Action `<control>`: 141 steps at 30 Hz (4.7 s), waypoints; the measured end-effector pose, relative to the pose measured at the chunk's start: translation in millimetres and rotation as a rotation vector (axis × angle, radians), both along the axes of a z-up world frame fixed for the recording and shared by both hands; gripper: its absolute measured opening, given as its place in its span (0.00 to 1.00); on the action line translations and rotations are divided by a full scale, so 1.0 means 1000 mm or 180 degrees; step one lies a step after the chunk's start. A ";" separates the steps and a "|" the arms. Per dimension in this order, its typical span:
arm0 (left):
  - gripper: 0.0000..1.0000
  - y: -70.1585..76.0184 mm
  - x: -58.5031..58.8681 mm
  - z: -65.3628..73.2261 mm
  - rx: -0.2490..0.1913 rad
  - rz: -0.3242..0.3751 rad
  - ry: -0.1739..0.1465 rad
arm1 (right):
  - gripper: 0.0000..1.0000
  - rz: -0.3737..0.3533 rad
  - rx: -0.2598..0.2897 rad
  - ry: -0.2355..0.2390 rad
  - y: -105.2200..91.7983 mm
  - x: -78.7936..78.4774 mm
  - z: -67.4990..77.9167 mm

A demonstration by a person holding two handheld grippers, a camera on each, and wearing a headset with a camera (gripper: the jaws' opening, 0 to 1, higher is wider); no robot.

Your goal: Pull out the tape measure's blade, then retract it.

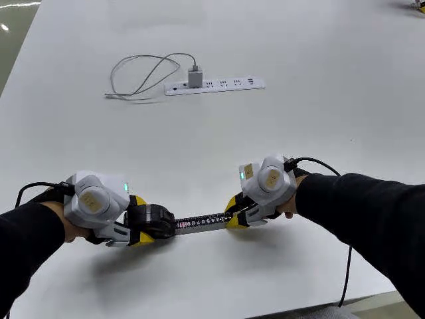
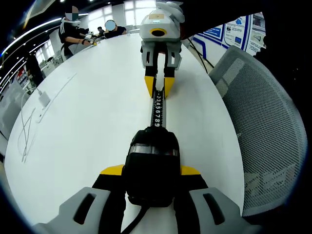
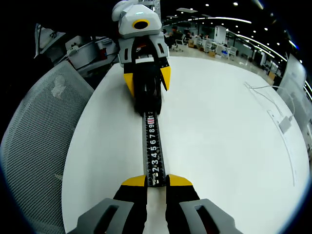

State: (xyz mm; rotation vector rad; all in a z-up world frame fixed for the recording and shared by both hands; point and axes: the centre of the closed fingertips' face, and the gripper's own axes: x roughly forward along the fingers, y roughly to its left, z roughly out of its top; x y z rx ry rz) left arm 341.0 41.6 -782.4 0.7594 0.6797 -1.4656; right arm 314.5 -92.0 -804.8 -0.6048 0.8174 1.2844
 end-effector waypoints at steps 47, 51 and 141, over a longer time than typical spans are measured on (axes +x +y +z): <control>0.33 -0.002 -0.003 0.004 -0.0011 0.0023 -0.0003 | 0.10 -0.0045 -0.0080 0.0020 -0.029 -0.003 0.001; 0.33 -0.002 -0.003 0.004 -0.0008 0.0023 -0.0009 | 0.10 -0.0056 -0.0087 0.0028 -0.032 -0.003 0.001; 0.33 -0.001 -0.003 0.004 -0.0045 0.0021 0.0024 | 0.10 -0.0142 -0.0373 0.0073 -0.100 -0.014 0.000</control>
